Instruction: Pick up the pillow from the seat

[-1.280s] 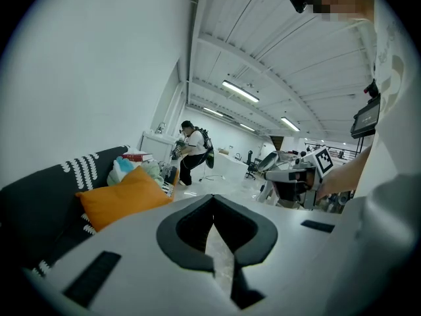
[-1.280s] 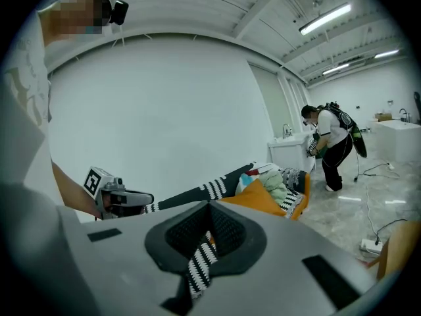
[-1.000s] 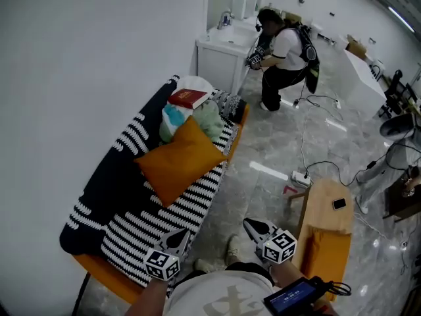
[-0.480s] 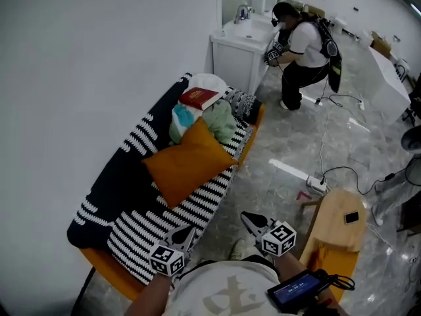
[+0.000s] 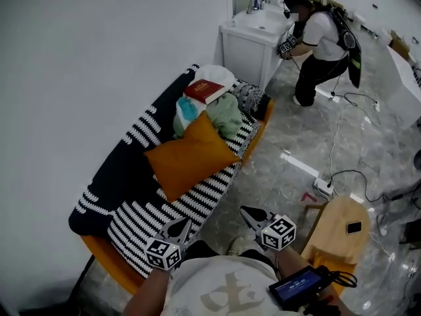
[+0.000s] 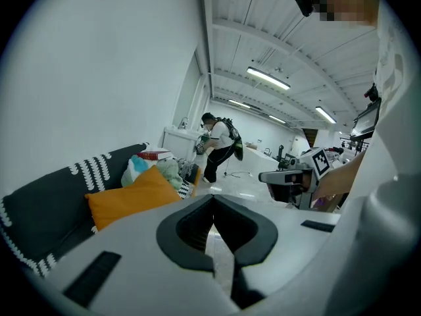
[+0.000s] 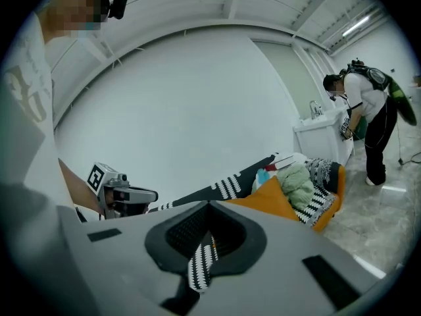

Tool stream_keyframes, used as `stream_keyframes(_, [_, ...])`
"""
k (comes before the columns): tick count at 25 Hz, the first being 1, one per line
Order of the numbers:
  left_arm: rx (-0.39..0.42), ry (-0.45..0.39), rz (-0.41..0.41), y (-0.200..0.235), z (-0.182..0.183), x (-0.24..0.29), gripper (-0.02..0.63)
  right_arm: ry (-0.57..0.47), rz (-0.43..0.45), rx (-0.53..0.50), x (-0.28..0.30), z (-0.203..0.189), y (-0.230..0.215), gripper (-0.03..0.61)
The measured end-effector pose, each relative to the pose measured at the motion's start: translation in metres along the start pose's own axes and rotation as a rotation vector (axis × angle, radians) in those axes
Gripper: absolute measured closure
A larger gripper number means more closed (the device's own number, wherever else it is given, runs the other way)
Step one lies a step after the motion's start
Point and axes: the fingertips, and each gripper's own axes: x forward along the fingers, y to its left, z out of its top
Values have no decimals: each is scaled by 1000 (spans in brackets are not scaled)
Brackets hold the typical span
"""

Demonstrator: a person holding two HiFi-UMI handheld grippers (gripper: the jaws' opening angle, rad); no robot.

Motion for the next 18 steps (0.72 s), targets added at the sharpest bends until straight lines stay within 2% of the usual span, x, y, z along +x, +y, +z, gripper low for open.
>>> stream_keyframes(10, [-38, 23, 37, 28, 3, 18, 604, 49, 7, 45, 32, 0, -31, 568])
stream_keyframes(18, [-40, -20, 3, 78, 32, 52, 604, 93, 5, -7, 85, 28, -43, 568])
